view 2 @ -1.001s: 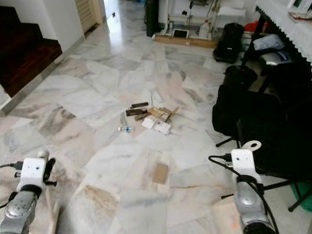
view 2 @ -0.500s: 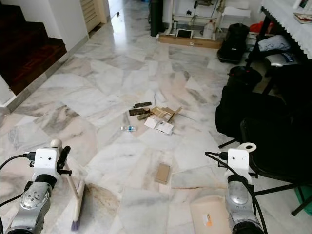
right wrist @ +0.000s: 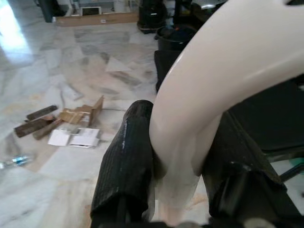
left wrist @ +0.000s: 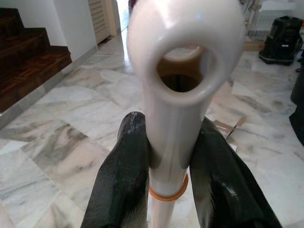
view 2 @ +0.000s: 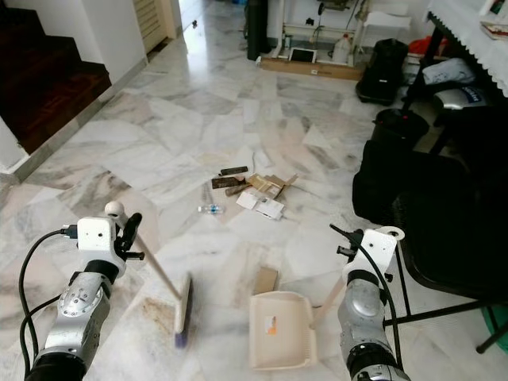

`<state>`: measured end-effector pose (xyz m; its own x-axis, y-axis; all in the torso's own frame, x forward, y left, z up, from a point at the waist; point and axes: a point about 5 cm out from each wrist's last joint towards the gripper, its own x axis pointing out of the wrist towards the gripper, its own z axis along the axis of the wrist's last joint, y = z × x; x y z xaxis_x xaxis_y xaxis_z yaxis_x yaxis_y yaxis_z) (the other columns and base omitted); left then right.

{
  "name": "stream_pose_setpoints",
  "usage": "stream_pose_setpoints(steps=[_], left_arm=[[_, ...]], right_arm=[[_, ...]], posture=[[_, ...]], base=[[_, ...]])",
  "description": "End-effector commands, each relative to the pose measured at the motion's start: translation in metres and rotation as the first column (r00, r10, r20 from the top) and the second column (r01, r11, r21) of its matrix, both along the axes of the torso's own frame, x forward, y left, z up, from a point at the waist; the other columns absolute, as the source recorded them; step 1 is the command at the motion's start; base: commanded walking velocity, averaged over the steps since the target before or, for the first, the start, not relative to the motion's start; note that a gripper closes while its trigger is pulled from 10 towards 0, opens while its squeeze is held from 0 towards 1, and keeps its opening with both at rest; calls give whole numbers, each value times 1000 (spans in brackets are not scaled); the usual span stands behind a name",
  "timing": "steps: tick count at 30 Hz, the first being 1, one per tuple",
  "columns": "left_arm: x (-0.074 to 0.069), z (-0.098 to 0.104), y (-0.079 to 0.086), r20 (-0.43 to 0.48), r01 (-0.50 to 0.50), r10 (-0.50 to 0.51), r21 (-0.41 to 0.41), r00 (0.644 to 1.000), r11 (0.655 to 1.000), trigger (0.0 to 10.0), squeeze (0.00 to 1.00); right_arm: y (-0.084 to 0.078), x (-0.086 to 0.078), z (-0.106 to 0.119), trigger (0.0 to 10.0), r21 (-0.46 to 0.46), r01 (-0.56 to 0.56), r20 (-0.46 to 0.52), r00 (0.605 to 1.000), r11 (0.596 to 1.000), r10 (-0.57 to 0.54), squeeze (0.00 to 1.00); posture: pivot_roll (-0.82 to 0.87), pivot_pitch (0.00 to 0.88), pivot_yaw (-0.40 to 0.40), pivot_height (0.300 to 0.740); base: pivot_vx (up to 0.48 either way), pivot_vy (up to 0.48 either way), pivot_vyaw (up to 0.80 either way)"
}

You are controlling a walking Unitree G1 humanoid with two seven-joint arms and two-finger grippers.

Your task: Sweep floor

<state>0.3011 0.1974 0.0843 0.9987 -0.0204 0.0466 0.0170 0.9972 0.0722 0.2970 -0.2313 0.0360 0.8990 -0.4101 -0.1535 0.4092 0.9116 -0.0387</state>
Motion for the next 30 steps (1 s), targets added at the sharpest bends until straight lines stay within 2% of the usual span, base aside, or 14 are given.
stream_pose_setpoints(steps=[1, 6, 12, 19, 21, 30], left_arm=[[4, 11, -5, 37, 36, -36, 3, 999, 999, 10000, 0], [6, 15, -10, 47, 54, -54, -3, 997, 999, 10000, 0], [5, 13, -14, 43, 61, -62, 8, 997, 998, 10000, 0], [5, 13, -14, 42, 66, -66, 3, 997, 998, 10000, 0], [6, 15, -17, 46, 76, -76, -3, 996, 997, 10000, 0], [7, 17, -20, 57, 100, -99, -9, 993, 995, 10000, 0]], right_arm=[[-9, 4, 13, 10000, -63, 10, 48, 999, 998, -7, 0], [-12, 4, 16, 10000, -52, 24, 71, 997, 998, -20, 0], [-8, 6, 16, 10000, -28, 11, 85, 996, 1000, -9, 0], [-4, 5, 15, 10000, -17, 2, 92, 996, 1000, 0, 0], [-3, 6, 17, 10000, -40, -8, 97, 995, 999, 12, 0], [-3, 7, 17, 10000, -29, -14, 105, 994, 999, 17, 0]], posture=[[-15, 0, -22, 740], [-18, 0, -19, 740], [-14, 0, -19, 740], [-14, 0, -17, 740], [-13, 0, -16, 740], [-14, 0, -15, 740]], base=[[0, 0, 0], [0, 0, 0], [0, 0, 0], [0, 0, -670], [246, 0, 0], [252, 0, 0]])
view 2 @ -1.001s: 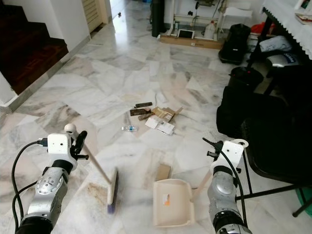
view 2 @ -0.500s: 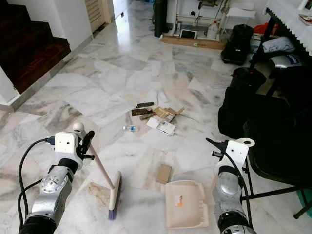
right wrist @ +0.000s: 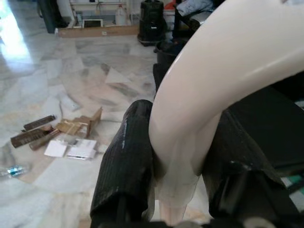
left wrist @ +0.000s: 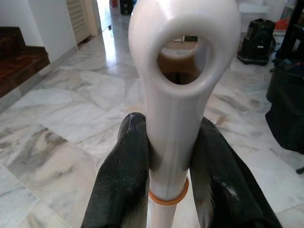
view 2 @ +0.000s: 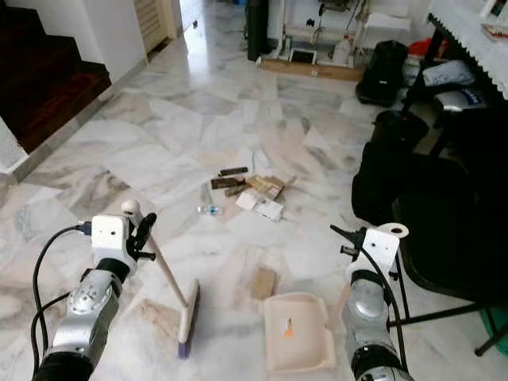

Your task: Sweep floor

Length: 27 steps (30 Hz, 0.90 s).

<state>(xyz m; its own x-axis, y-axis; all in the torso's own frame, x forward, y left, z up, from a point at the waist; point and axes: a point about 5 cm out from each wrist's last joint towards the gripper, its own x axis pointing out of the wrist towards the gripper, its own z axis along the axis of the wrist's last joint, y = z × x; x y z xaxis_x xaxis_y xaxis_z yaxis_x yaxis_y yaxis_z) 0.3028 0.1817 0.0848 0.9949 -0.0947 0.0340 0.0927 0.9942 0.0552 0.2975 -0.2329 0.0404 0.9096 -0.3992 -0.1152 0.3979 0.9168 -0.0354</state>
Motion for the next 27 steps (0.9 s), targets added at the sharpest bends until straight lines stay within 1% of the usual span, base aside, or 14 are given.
stream_pose_setpoints(steps=[1, 3, 4, 6, 27], left_arm=[[5, 17, -5, 72, 26, -26, 0, 997, 1000, 10000, 0], [5, 17, -5, 73, 26, -26, 0, 997, 1000, 10000, 0], [5, 17, -4, 74, 27, -27, 0, 997, 1000, 10000, 0], [6, 18, -5, 76, 28, -28, 2, 997, 1000, 10000, 0], [7, 22, -4, 89, 29, -29, -3, 996, 1000, 10000, 0]], right_arm=[[-1, 6, 13, 10000, 3, -1, 73, 997, 1000, 1, 0], [0, 6, 12, 10000, 7, -1, 72, 997, 1000, 1, 0], [0, 6, 13, 10000, -5, -4, 69, 998, 1000, 5, 0], [1, 7, 15, 10000, -29, -11, 81, 997, 1000, 13, 0], [3, 9, 18, 10000, -25, -20, 98, 995, 999, 22, 0]], posture=[[-13, 0, -14, 740], [-11, 0, -15, 740], [-11, 0, -15, 740], [-8, 0, -16, 740], [-5, 0, -17, 740]], base=[[274, 0, -800], [287, 0, -800], [300, 0, -800], [304, 0, 0], [307, 0, 0]])
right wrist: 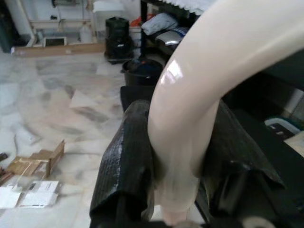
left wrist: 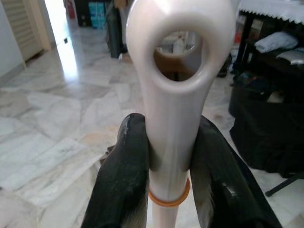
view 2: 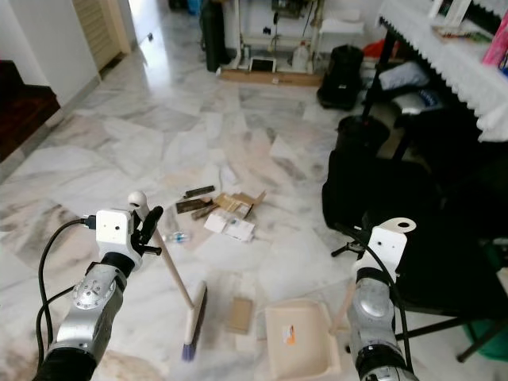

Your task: Sweep floor

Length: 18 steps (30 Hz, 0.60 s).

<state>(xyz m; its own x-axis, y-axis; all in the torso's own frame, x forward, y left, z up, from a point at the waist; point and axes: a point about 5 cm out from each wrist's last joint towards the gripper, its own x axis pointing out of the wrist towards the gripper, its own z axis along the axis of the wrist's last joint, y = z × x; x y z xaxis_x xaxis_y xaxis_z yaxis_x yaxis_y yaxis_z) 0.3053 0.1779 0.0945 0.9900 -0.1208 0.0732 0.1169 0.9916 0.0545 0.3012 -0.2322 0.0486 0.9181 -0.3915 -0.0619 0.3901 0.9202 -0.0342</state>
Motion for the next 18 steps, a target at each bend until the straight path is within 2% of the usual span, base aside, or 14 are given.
stream_pose_setpoints(steps=[1, 15, 18], left_arm=[[4, 13, 0, 50, 1, -1, 0, 999, 1000, 10000, 0], [3, 11, 0, 46, 5, -5, -1, 999, 1000, 10000, 0], [3, 11, -1, 46, 8, -8, 1, 999, 1000, 10000, 0]], right_arm=[[3, 6, 9, 10000, -3, -11, 49, 999, 1000, 11, 0], [3, 5, 8, 10000, -7, -15, 43, 999, 1000, 15, 0], [4, 5, 8, 10000, -5, -18, 40, 999, 1000, 18, 0]], posture=[[-5, 0, -17, 740], [-5, 0, -21, 740], [-4, 0, -21, 740]], base=[[307, 0, 0], [306, 0, 0], [84, 0, 0]])
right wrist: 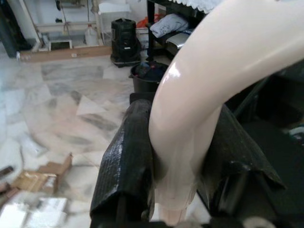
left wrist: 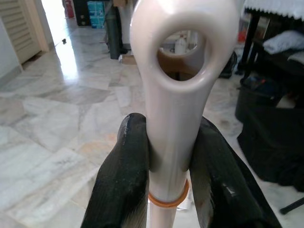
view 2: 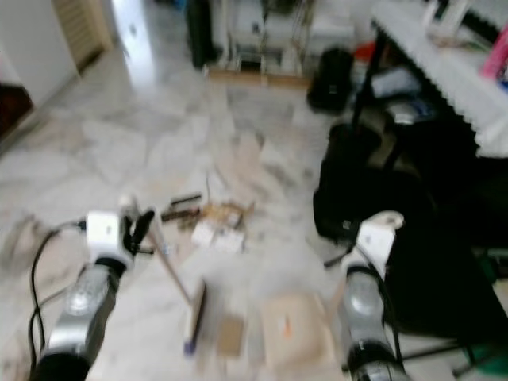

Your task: Sweep floor

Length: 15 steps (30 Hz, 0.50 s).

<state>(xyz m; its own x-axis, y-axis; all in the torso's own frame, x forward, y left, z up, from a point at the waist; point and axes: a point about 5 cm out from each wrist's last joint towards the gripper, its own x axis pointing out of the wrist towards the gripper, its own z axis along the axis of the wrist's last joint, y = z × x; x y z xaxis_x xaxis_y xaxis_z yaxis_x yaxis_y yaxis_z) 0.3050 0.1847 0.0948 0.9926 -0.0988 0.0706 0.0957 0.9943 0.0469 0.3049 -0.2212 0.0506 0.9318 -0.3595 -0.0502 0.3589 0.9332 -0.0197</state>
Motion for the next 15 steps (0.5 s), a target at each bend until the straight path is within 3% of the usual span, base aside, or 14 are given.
stream_pose_setpoints(steps=[1, 15], left_arm=[[3, 11, -9, 51, 31, -31, 10, 998, 999, 10000, 0], [3, 13, -8, 49, 49, -50, 18, 998, 999, 10000, 0]], right_arm=[[-6, 1, 5, 10000, -13, 14, 22, 1000, 1000, -13, 0], [0, 8, 7, 10000, -26, -38, 8, 999, 999, 38, 0]], posture=[[-4, 0, -21, 740], [4, 0, -14, 740]], base=[[0, 0, 0], [0, 0, 0]])
